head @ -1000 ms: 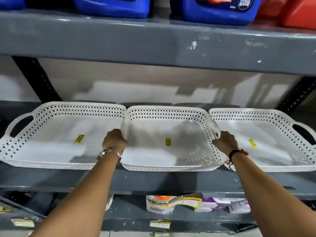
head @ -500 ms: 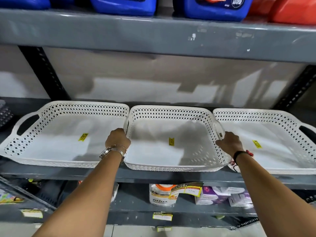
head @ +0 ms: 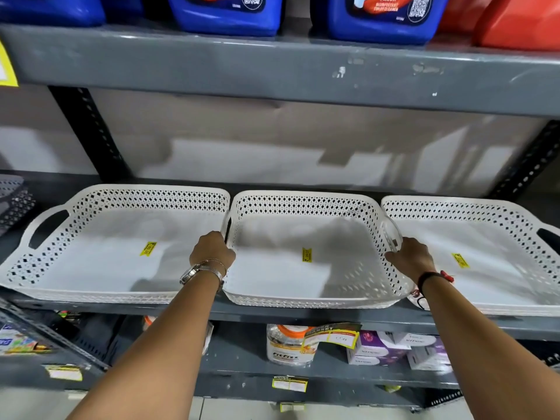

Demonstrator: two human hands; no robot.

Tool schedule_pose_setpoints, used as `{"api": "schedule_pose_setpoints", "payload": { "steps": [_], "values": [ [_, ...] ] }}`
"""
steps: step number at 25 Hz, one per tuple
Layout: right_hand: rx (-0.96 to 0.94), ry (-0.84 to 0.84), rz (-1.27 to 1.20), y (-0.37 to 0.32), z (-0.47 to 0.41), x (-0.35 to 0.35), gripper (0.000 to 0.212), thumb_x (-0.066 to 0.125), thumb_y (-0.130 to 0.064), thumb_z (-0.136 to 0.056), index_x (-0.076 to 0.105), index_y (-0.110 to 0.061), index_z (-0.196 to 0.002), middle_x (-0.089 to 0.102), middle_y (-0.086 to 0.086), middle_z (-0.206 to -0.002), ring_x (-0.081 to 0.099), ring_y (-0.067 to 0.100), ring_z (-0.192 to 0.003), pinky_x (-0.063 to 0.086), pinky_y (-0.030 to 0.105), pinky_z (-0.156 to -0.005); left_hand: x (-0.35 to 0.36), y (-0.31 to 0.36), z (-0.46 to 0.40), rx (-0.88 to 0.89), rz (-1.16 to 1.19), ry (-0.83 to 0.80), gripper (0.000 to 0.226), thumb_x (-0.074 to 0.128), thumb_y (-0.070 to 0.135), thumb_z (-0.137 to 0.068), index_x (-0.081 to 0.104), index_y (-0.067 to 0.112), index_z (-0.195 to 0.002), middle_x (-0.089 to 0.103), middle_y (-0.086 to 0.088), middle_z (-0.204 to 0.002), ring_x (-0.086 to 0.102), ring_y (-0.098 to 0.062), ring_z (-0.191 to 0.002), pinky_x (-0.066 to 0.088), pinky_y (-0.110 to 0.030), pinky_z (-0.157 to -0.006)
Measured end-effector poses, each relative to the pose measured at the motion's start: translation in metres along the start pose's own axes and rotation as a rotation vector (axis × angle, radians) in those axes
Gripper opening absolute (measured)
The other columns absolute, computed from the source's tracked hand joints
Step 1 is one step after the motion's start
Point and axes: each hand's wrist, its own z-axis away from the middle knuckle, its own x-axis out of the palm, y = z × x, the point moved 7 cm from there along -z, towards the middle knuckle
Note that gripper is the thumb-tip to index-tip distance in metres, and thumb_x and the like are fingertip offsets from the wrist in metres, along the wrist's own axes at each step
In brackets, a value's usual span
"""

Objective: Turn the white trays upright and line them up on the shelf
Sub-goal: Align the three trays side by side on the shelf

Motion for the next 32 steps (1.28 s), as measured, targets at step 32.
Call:
{"api": "schedule_pose_setpoints", "payload": {
  "steps": [32],
  "values": [
    [-0.036, -0.03, 0.003, 0.002, 0.0015, -0.004, 0.034, 0.059, -0.016, -0.08, 0.062, 0.002, -0.109, 0.067, 0.02, -0.097, 0.063, 0.038, -0.096, 0.053, 0.039, -0.081, -0.006, 0.0027, -0.005, 0.123, -0.064, 0.045, 0.046, 0.059, 0.03, -0.086, 0.058, -0.006, -0.115, 0.063, -0.024, -0.118, 0.06, -0.038, -0.109, 0.05, -0.037, -0.085]
  ]
}}
